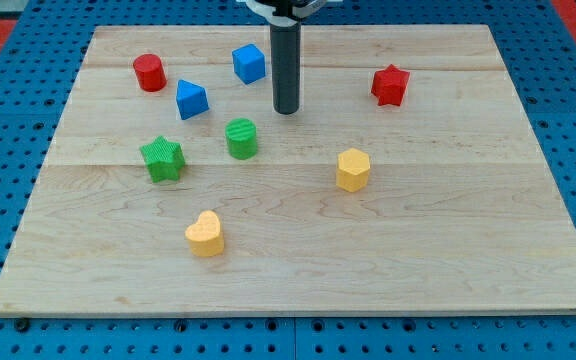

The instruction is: Slide the red star to the top right

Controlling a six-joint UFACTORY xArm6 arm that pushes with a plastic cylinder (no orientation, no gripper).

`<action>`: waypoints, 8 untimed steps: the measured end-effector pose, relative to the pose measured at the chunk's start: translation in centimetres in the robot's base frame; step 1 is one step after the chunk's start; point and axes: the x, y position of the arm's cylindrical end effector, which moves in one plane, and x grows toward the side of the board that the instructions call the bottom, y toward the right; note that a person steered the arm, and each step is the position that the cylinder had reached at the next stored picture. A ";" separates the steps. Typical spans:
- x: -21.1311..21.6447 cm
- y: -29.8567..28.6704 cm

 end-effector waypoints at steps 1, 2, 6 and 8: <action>0.0 0.0; 0.0 0.0; 0.0 11.7; -6.5 16.2</action>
